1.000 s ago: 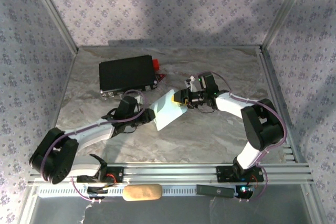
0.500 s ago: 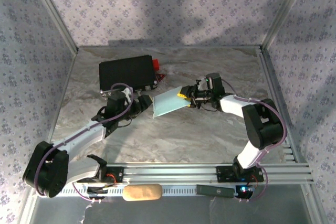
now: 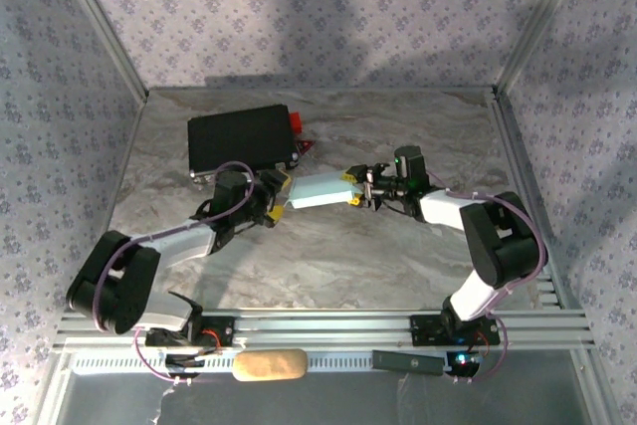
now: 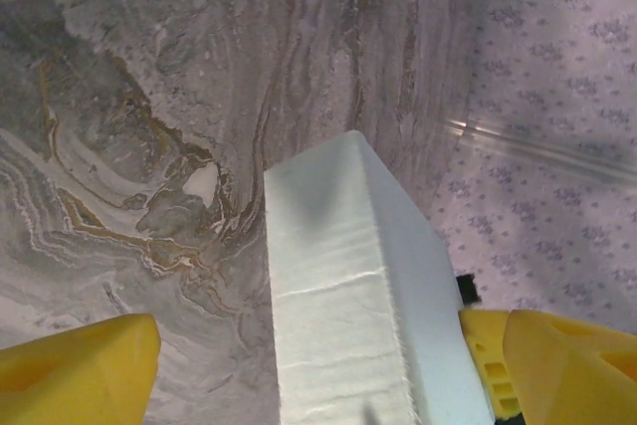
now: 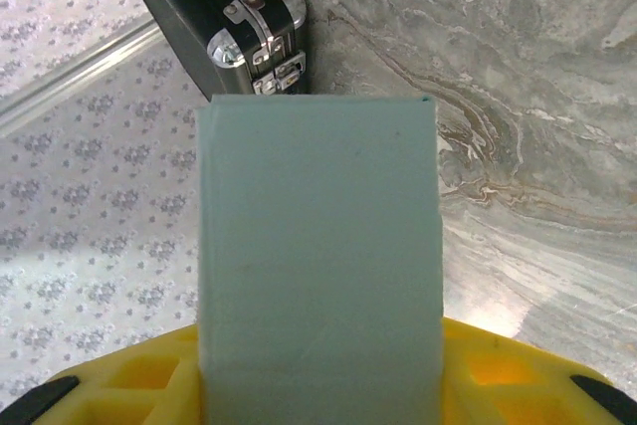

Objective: Fold the paper box

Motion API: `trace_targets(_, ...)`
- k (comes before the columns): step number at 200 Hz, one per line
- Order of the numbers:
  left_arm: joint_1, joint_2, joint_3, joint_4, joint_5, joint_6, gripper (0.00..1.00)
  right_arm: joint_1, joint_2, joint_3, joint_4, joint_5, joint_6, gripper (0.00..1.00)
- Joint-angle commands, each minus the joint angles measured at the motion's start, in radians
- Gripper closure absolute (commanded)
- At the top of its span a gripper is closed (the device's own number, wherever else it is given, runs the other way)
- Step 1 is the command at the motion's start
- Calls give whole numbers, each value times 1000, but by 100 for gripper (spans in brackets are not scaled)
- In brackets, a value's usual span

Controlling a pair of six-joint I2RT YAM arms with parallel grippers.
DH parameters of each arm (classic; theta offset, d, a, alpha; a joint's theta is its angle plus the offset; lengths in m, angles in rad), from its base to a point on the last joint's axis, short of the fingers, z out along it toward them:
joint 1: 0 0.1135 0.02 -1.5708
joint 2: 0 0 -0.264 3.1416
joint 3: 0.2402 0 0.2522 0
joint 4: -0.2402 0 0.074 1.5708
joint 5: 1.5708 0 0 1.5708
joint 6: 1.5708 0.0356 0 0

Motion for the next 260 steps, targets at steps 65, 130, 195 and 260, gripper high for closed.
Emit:
trace_targets(65,-65,-334,352,-750,-174,1008,17,-18,-67,3,-127,20,92,68)
trace_targets(130,-353,-325,372,-920,-371,1936,12,-54,-76,103,-458,-61,-99,70)
trace_targets(195,-482,-126,388,-769,-536,2231,8,-67,-100,112,-562,-82,-167,70)
trace_targets(260,-494,27,419,-681,-551,2252,10,-63,-122,93,-552,-86,-154,71)
